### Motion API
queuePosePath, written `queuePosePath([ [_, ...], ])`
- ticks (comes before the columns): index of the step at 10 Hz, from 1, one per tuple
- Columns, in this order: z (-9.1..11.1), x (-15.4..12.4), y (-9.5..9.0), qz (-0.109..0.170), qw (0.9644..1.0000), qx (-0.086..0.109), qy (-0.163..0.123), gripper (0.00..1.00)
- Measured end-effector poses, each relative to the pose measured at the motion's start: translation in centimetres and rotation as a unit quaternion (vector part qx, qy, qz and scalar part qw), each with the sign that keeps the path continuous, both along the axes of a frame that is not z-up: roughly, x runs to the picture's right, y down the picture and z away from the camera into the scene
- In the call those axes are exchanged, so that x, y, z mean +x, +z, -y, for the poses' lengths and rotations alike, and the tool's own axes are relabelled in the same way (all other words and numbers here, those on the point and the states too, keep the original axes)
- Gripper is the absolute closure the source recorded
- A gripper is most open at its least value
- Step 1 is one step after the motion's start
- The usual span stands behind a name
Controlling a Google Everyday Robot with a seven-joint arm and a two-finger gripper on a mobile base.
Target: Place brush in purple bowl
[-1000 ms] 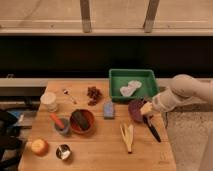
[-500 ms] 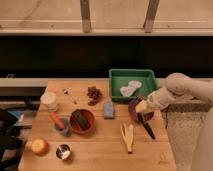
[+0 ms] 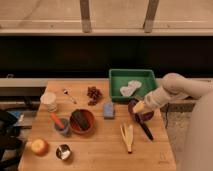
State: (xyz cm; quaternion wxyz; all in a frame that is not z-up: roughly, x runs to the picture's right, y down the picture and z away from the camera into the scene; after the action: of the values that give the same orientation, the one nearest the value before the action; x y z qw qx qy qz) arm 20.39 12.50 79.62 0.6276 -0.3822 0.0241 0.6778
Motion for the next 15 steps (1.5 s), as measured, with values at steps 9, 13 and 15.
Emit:
queuePosePath([
  [9, 0.6, 1.5, -0.7, -0.008, 0.9999, -0.007, 0.011, 0.3],
  [13, 1.1, 2.1, -1.3, -0.016, 0.9998, -0.005, 0.013, 0.3],
  [15, 1.6, 2.8, -2.0, -0.03, 0.9994, 0.004, 0.017, 0.3],
])
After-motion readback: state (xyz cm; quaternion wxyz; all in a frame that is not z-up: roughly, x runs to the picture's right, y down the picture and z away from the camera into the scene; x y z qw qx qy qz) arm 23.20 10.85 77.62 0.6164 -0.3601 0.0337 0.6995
